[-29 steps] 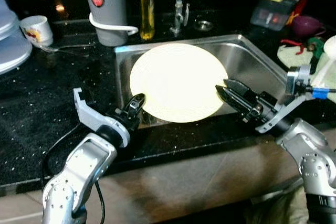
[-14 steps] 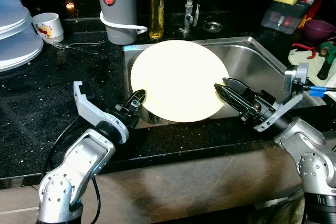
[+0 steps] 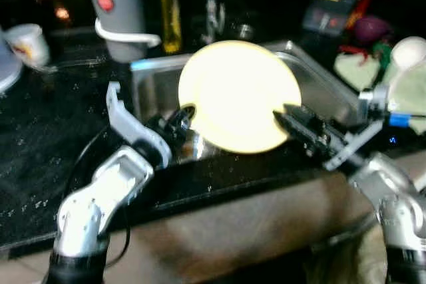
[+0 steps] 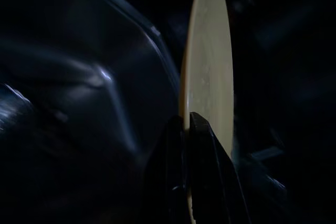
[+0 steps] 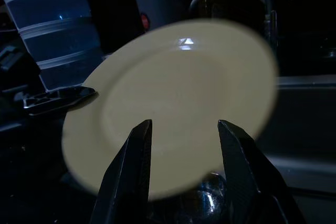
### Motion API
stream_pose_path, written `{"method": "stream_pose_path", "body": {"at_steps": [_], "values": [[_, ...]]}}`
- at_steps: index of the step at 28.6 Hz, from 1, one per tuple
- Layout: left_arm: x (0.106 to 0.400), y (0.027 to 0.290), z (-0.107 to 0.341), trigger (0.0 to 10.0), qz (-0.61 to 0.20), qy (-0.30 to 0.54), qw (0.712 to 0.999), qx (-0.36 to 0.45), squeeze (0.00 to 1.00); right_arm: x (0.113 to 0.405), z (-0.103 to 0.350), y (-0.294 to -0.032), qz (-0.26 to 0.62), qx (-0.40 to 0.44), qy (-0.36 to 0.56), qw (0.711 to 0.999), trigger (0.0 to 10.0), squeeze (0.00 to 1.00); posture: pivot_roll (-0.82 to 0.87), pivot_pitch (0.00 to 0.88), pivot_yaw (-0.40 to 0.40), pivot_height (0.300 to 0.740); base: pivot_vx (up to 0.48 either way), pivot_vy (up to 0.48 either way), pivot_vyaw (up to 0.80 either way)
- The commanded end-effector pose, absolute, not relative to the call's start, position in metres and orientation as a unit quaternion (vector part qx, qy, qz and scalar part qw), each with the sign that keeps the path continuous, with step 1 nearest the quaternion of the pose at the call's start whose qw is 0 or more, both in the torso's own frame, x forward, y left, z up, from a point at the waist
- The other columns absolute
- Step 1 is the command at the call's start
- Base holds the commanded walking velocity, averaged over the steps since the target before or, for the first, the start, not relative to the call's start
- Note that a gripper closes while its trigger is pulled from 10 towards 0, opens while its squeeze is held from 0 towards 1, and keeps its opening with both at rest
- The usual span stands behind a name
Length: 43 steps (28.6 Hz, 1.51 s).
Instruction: Kitchen organization
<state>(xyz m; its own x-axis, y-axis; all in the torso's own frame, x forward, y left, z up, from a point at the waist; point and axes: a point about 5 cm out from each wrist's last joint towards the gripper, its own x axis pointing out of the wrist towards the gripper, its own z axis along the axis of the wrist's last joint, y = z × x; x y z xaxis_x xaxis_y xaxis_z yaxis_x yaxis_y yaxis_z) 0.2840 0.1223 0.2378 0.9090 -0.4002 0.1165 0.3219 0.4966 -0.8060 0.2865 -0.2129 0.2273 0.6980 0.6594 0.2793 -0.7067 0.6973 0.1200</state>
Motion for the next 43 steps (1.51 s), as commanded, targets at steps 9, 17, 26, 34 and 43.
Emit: {"method": "stream_pose_path", "body": {"at_steps": [9, 17, 26, 34, 43], "values": [[0.307, 0.143, 0.251, 10.0, -0.14, -0.028, 0.949, -0.281, 0.0, 0.291, 0.227, -0.219, 0.342, 0.099, -0.109, 0.928, 10.0, 0.0, -0.03, 0.069, 0.003, 0.74, 0.0, 0.0, 0.0], [0.319, 0.121, 0.254, 10.0, -0.203, -0.067, 0.973, -0.085, 0.0, 0.29, 0.224, -0.217, 0.343, 0.096, -0.104, 0.928, 10.0, 0.0, -0.05, 0.07, -0.001, 0.74, 0.0, 0.0, 0.0], [0.335, 0.105, 0.238, 10.0, -0.239, -0.076, 0.968, -0.004, 0.0, 0.289, 0.227, -0.213, 0.346, 0.095, -0.108, 0.927, 10.0, 0.0, -0.07, 0.071, 0.007, 0.74, 0.0, 0.0, 0.0], [0.342, 0.098, 0.212, 10.0, -0.266, -0.05, 0.962, 0.027, 0.0, 0.285, 0.225, -0.212, 0.346, 0.096, -0.106, 0.927, 10.0, 0.0, -0.08, 0.075, 0.011, 0.74, 0.0, 0.0, 0.0], [0.342, 0.093, 0.207, 10.0, -0.284, -0.06, 0.956, 0.039, 1.0, 0.285, 0.227, -0.21, 0.354, 0.095, -0.106, 0.924, 10.0, 0.0, -0.08, 0.075, 0.003, 0.74, 0.0, 0.0, 0.0]]}}
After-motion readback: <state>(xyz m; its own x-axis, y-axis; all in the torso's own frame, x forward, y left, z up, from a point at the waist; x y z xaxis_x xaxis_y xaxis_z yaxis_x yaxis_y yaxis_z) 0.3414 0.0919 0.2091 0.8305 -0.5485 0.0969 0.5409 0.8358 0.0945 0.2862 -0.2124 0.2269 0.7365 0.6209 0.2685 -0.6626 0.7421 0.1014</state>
